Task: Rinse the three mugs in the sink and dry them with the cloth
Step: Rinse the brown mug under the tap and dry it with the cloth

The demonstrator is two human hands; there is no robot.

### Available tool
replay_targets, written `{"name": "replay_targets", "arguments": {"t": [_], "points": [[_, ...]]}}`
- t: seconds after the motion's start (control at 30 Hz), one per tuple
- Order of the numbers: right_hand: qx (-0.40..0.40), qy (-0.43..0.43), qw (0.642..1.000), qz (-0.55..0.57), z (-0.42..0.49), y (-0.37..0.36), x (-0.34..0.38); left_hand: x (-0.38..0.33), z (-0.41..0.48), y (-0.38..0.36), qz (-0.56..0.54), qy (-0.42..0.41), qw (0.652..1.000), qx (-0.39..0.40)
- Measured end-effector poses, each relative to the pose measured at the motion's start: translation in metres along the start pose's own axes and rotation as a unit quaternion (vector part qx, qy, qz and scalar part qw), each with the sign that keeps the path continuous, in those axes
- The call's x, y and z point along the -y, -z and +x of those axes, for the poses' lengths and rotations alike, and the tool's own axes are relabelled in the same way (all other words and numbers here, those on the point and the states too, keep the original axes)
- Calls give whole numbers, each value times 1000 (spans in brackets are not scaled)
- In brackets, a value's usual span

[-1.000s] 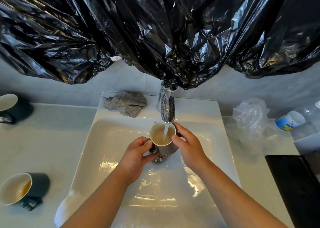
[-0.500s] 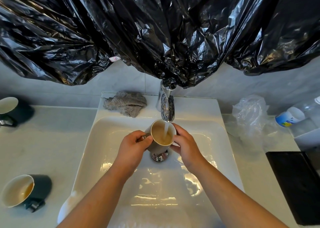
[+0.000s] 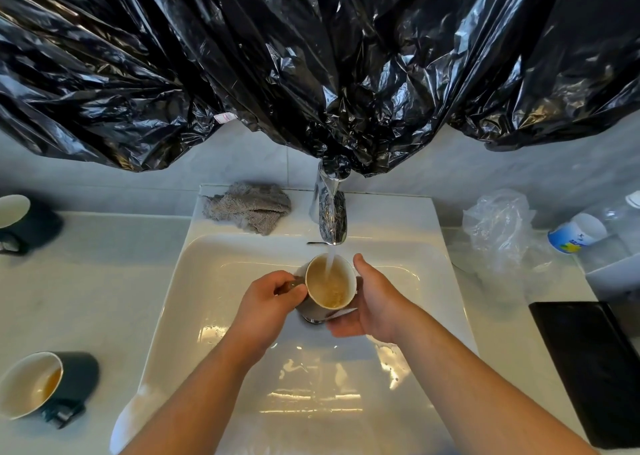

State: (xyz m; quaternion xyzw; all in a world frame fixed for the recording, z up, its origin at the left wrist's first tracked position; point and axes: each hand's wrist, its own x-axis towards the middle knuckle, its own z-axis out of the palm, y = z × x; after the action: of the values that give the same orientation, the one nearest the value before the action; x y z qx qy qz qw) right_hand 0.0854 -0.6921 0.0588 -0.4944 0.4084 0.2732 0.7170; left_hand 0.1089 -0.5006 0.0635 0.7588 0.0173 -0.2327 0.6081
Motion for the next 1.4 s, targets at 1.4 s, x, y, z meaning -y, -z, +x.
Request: {"name": "replay_targets", "arguments": {"t": [1.4], "points": [[-24, 300, 953, 0, 16, -18, -18, 0, 31, -31, -13, 43, 999, -5]]}}
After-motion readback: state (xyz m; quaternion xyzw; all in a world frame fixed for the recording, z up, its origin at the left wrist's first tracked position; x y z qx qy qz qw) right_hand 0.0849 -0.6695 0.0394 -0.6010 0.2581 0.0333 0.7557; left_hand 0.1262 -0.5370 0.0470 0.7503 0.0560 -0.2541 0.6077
